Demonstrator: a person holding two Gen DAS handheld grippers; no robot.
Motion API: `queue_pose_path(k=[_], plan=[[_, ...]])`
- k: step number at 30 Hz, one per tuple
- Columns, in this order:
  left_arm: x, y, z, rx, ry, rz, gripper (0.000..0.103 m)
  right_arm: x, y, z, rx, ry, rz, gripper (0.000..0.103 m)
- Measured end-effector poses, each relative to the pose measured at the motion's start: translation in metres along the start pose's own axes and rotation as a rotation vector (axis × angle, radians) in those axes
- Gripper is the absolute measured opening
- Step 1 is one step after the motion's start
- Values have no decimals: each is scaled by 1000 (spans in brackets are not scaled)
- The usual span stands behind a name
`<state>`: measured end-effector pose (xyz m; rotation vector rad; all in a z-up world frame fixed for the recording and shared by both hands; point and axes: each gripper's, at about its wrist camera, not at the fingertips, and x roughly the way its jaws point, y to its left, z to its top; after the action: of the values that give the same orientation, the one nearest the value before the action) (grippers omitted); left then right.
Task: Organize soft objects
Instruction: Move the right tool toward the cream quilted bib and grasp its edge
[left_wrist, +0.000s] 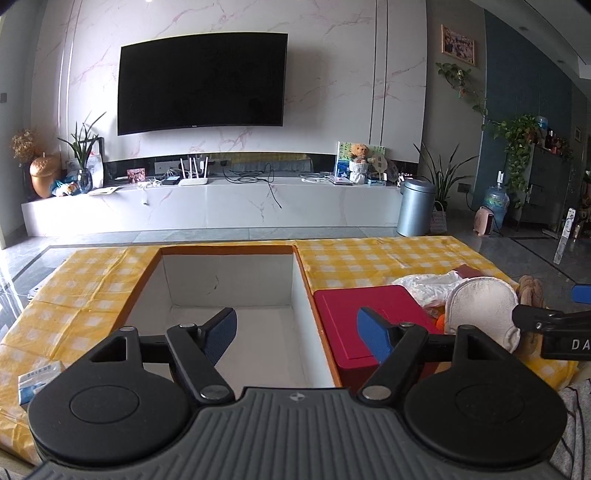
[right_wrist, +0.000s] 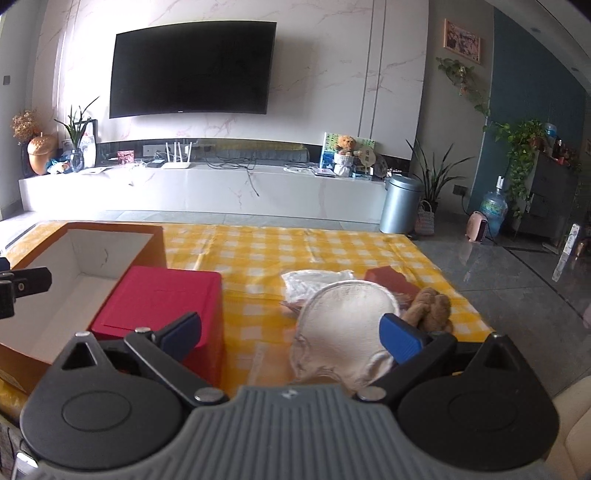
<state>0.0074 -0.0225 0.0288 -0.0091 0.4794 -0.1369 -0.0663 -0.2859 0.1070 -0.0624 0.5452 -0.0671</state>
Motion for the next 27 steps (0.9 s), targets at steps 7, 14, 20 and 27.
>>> queue_pose_path(k=[7, 14, 20, 27], plan=[[16, -12, 6, 18, 20, 13, 86, 21, -66, 4, 12, 56, -4, 101], [22, -25, 19, 105, -19, -24, 86, 69, -97, -1, -4, 175, -68, 101], [31, -36, 28, 146, -43, -41, 86, 117, -107, -12, 90, 342, 75, 101], [41, -46, 21, 226, 12, -28, 86, 175, -120, -30, 232, 573, 163, 100]])
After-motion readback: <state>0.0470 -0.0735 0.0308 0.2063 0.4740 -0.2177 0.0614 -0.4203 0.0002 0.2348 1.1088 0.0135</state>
